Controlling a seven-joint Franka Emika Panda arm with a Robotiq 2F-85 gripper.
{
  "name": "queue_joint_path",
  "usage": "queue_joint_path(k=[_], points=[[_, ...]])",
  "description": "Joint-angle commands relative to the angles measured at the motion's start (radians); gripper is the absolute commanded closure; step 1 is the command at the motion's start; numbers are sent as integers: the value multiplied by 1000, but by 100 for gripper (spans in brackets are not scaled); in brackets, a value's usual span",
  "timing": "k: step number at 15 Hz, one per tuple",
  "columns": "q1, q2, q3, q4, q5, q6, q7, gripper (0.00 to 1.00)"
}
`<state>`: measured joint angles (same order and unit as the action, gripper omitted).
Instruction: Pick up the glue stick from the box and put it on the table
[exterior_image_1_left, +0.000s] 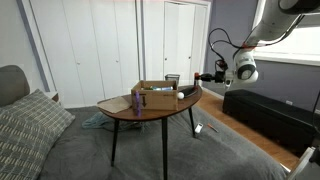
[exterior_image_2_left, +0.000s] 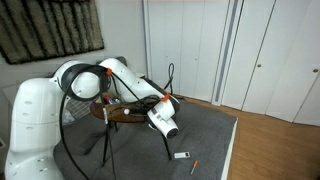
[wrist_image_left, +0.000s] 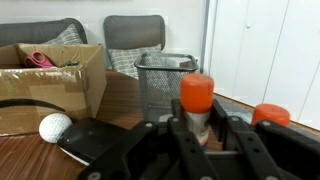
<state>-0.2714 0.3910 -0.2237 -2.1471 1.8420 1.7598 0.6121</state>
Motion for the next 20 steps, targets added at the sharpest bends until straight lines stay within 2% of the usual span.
queue_joint_path(k=[1,15,16,17,19,20], points=[[-9,-4,-1,-21,43,-1,-33,91],[-19,33,-2,-30,67,-2,-30,89],[-18,33,-2,-30,68,-2,-30,69],[-18,31,-2,-31,67,-1,-30,44],[-17,28,-3,-34,65,-1,-32,40],[-18,27,-3,-35,62,-2,-31,31]])
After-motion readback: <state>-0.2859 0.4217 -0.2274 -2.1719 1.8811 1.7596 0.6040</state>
